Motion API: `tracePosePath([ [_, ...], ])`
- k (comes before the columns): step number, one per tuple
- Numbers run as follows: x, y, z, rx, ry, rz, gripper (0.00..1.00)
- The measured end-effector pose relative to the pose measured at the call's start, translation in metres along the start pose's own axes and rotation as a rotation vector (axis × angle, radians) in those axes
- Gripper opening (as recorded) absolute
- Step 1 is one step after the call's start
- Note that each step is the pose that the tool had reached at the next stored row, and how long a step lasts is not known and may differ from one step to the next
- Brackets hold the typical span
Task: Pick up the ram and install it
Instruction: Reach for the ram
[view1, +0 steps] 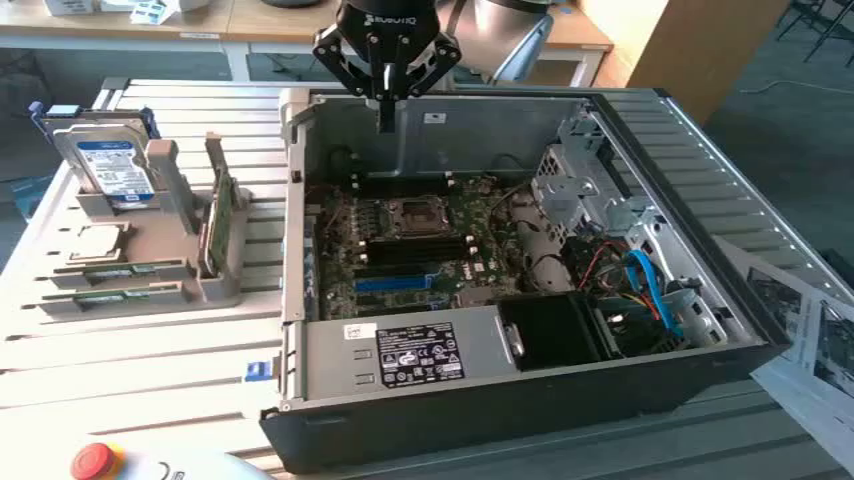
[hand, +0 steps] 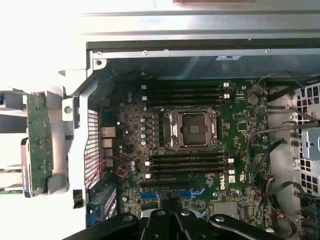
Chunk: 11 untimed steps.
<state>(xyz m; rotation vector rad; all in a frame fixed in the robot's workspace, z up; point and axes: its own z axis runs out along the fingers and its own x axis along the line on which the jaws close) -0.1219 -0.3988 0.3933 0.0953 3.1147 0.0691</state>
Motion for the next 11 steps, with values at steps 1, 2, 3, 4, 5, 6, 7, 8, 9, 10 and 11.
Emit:
tracePosePath([
  [1, 0.0000, 0.0000, 0.0000, 0.0000, 0.0000, 0.000, 0.10],
  [2, 0.0000, 0.0000, 0.0000, -0.0003, 0.0006, -0.013, 0.10],
  [3, 0.0000, 0.0000, 0.0000, -0.0006, 0.0011, -0.024, 0.10],
  [4, 0.0001, 0.0000, 0.0000, -0.0008, 0.0011, -0.025, 0.10],
  [5, 0.0002, 0.0000, 0.0000, -0.0009, 0.0011, -0.025, 0.10],
  [6, 0.0006, 0.0000, 0.0000, -0.0010, 0.0011, -0.024, 0.10],
  [7, 0.0010, 0.0000, 0.0000, -0.0010, 0.0011, -0.024, 0.10],
  [8, 0.0020, -0.0001, 0.0000, -0.0009, 0.0010, -0.024, 0.10],
  [9, 0.0029, -0.0001, -0.0001, -0.0009, 0.0011, -0.024, 0.10],
  [10, 0.0038, -0.0001, -0.0001, -0.0008, 0.0012, -0.024, 0.10],
  [11, 0.0045, -0.0002, -0.0001, -0.0009, 0.0011, -0.024, 0.10],
])
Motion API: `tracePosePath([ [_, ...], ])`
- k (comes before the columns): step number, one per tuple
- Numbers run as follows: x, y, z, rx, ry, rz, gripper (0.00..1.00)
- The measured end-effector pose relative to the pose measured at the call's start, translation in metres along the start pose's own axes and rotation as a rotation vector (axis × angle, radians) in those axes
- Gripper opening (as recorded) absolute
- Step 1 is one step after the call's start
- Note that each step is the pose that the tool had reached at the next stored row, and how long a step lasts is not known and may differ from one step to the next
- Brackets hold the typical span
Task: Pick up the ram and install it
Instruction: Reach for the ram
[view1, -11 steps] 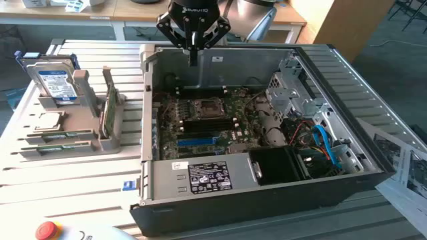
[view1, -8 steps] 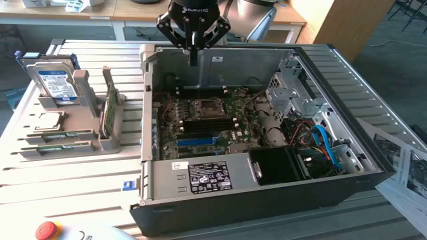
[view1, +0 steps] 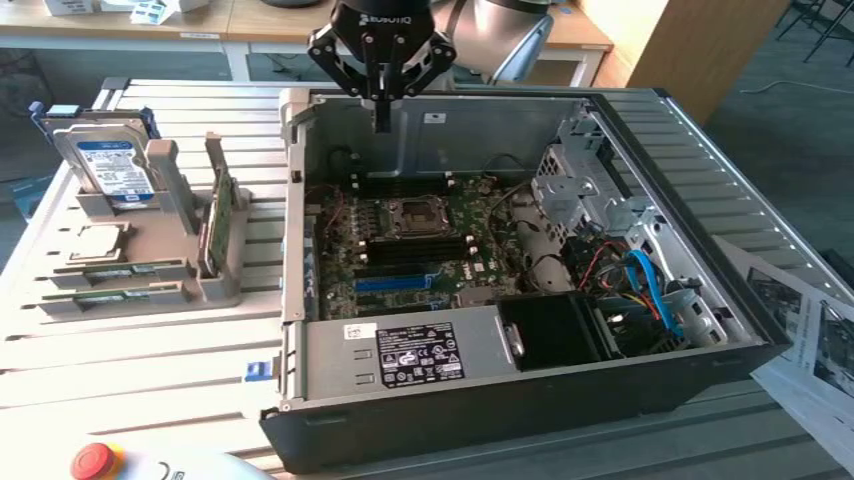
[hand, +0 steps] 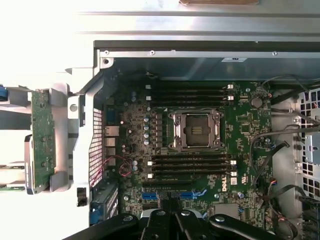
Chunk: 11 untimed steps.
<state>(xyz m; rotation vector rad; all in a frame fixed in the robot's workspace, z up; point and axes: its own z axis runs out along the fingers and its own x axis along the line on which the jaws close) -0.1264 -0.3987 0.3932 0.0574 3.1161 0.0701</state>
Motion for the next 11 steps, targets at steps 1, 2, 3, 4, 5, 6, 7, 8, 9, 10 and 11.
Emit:
tracePosePath([
  [1, 0.0008, 0.0000, 0.0000, 0.0000, 0.0000, 0.000, 0.10],
  [2, 0.0014, 0.0000, 0.0000, 0.0000, 0.0000, 0.000, 0.10],
  [3, 0.0018, 0.0000, -0.0001, 0.0001, 0.0000, 0.000, 0.10],
  [4, 0.0022, 0.0000, -0.0001, 0.0001, 0.0001, 0.000, 0.10],
  [5, 0.0026, -0.0001, -0.0001, 0.0001, 0.0000, 0.000, 0.10],
  [6, 0.0030, -0.0001, -0.0001, 0.0000, 0.0000, 0.000, 0.10],
  [7, 0.0034, -0.0001, -0.0001, 0.0000, 0.0000, 0.000, 0.10],
  [8, 0.0039, -0.0001, -0.0001, 0.0000, 0.0000, 0.000, 0.10],
  [9, 0.0043, -0.0001, -0.0001, 0.0001, 0.0000, 0.000, 0.10],
  [10, 0.0048, -0.0001, -0.0001, 0.0000, 0.0000, 0.000, 0.10],
  [11, 0.0052, 0.0000, -0.0001, 0.0000, 0.0000, 0.000, 0.10],
])
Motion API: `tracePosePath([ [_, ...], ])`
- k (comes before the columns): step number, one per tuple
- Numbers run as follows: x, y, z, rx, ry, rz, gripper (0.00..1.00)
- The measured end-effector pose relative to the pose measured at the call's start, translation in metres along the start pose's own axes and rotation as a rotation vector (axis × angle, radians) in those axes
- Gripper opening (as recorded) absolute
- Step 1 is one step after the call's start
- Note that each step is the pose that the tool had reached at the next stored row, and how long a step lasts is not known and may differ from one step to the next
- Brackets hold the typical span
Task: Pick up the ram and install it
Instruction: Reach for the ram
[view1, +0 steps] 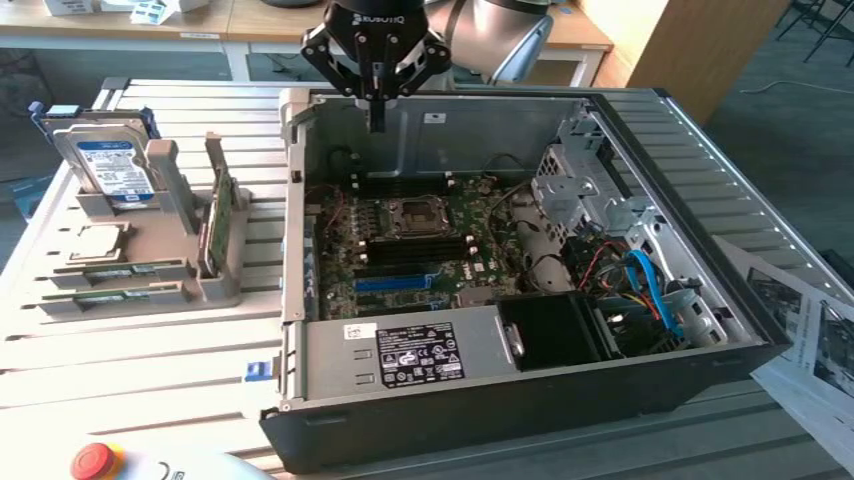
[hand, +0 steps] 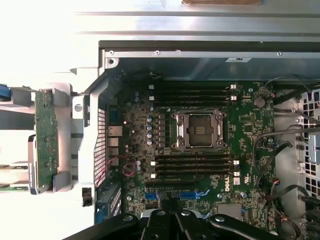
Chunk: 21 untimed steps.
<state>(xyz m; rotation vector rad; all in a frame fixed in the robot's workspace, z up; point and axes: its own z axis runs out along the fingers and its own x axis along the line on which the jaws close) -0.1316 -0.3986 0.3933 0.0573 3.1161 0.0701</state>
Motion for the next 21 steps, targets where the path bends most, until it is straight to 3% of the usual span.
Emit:
tracePosePath([
  [21, 0.0097, 0.0001, -0.0002, 0.0001, 0.0001, 0.000, 0.10],
])
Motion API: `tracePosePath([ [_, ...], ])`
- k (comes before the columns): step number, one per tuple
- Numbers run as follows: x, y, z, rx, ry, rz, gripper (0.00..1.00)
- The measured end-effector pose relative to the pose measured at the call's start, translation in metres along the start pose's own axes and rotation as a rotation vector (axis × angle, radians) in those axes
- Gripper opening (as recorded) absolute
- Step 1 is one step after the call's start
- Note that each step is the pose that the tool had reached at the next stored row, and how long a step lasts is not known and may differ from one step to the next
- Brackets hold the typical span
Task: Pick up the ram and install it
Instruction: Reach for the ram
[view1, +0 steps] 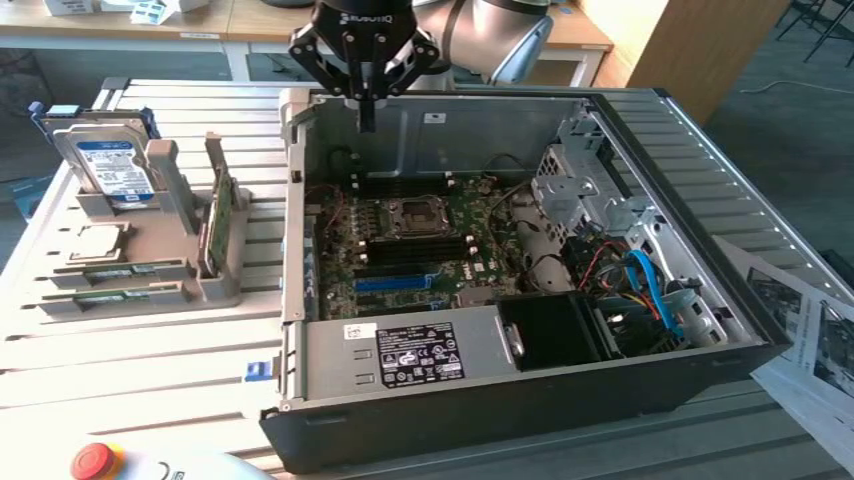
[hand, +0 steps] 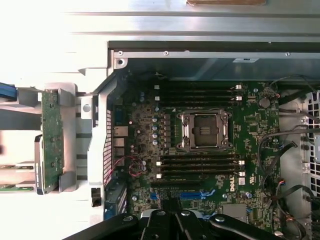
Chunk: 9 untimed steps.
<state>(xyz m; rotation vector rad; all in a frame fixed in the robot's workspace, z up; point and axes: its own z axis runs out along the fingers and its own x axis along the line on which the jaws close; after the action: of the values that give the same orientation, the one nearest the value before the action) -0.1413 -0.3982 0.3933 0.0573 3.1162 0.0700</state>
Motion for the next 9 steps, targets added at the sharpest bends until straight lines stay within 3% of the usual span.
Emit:
tracePosePath([
  [9, 0.0056, 0.0001, -0.0001, -0.0001, -0.0001, 0.000, 0.10],
])
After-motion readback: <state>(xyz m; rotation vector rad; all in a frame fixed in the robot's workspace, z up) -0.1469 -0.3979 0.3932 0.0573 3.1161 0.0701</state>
